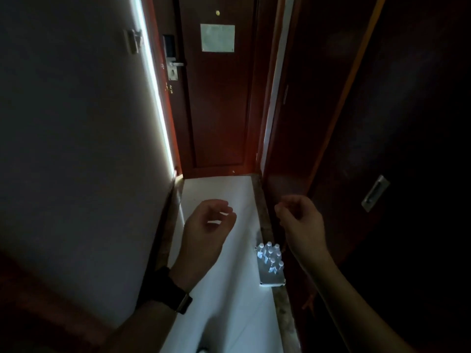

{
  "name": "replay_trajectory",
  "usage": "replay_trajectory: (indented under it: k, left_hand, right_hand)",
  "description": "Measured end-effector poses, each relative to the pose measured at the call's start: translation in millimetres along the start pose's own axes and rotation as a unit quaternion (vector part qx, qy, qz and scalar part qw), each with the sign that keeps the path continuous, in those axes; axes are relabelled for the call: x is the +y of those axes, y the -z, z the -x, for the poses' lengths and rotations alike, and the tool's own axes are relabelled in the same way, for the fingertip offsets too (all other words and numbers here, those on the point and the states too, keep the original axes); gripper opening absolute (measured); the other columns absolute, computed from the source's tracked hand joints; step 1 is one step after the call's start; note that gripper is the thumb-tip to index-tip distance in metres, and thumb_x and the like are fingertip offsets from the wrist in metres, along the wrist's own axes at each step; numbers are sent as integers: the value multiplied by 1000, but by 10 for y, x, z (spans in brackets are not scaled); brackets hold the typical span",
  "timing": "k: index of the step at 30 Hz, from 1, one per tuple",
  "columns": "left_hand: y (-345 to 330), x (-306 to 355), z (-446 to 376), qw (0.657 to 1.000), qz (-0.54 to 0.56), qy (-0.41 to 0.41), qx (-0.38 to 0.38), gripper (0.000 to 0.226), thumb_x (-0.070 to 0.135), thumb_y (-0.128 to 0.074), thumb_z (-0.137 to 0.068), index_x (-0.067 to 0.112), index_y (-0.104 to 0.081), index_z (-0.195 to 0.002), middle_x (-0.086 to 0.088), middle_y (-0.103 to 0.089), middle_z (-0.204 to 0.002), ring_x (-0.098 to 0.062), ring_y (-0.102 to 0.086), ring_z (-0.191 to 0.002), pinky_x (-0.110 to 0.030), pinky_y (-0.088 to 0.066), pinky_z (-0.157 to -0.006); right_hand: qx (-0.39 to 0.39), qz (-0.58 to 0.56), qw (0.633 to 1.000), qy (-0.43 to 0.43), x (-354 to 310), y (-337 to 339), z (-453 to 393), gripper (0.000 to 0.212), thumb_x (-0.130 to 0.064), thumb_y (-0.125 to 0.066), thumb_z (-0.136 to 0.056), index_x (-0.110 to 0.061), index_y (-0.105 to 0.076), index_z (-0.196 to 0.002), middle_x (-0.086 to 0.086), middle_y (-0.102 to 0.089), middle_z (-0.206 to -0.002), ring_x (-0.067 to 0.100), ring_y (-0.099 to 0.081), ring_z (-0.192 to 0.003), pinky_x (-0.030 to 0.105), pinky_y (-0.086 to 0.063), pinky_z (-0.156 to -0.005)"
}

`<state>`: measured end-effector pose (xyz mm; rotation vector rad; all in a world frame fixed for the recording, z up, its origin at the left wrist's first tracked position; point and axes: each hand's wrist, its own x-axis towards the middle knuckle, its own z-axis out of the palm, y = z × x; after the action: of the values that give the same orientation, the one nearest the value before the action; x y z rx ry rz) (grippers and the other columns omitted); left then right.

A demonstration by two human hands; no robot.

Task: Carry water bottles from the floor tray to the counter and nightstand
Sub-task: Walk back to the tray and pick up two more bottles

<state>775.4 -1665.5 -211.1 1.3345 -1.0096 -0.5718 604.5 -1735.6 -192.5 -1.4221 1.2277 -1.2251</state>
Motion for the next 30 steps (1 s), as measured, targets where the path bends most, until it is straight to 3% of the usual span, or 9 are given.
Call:
replay_trajectory:
  k: [3,7,13,15,18,20,23,27,30]
  left_hand:
    - [-132,-234,-804,999,-9,15,-29,20,5,-72,-86,23,-67,-94,7,-72,-92,3,-65,-79,-11,-49,-71]
    - [-472,-506,-1670,994,-35,32,-98,15,11,-71,-88,19,-67,-101,12,-70,-92,6,-64,-82,-8,-50,-71]
    - [-1217,-1155,-2580,982,-57,52,-173,17,9,-70,-88,22,-65,-98,12,-70,-93,6,-65,-82,-8,-51,-71]
    - [-1471,-1402,-2844,976,-69,65,-194,16,10,-69,-88,22,-65,-98,14,-71,-91,7,-65,-84,-8,-51,-71]
    - [-1862,-1843,-3253,973,-71,72,-209,15,7,-68,-88,14,-66,-101,25,-70,-92,9,-65,-85,-7,-51,-71]
    - [-2099,-2200,-3515,970,-77,80,-218,16,9,-68,-88,15,-65,-102,31,-69,-93,8,-66,-87,-10,-53,-72]
    - [-2390,-2800,-3830,958,-91,123,-240,13,23,-68,-89,23,-66,-102,19,-71,-97,0,-68,-90,-21,-57,-76]
    - [-2782,-3688,-4089,937,-97,197,-273,12,18,-70,-90,13,-68,-101,3,-72,-94,-7,-67,-83,-29,-54,-75]
    - [-3105,-4506,-4195,924,-105,228,-287,10,21,-73,-89,17,-69,-97,-1,-73,-93,-12,-67,-83,-31,-54,-75]
  right_hand:
    - [36,15,999,-5,96,-291,-653,13,-10,-69,-86,-15,-68,-98,2,-72,-88,16,-69,-83,34,-55,-75]
    - [79,7,997,-25,302,-428,-1405,16,-2,-67,-86,-13,-66,-98,-7,-67,-76,-7,-62,-63,11,-49,-60]
    - [166,9,983,-84,964,-327,-2359,16,-8,-68,-86,-24,-65,-89,-12,-68,-80,-9,-62,-72,12,-47,-69]
    - [176,3,978,-111,1250,-316,-2662,11,-10,-67,-87,-20,-67,-93,-9,-69,-83,-6,-63,-75,18,-49,-73]
    - [181,16,973,-144,1769,-348,-3140,11,-16,-67,-86,-17,-68,-97,2,-71,-86,15,-68,-82,37,-55,-77]
    - [195,27,967,-162,2145,-384,-3450,9,-23,-65,-85,-21,-68,-94,8,-70,-82,24,-69,-81,43,-56,-75]
    - [219,55,951,-212,2698,-458,-3837,13,-32,-62,-87,-21,-68,-90,6,-69,-74,19,-67,-70,42,-57,-68]
    - [298,40,914,-271,3542,-546,-4140,6,-21,-67,-85,-17,-69,-88,-16,-65,-63,0,-57,-60,28,-46,-60]
    - [337,31,891,-303,4308,-713,-4199,8,-16,-69,-84,-24,-67,-83,-16,-66,-68,-1,-59,-64,25,-46,-62]
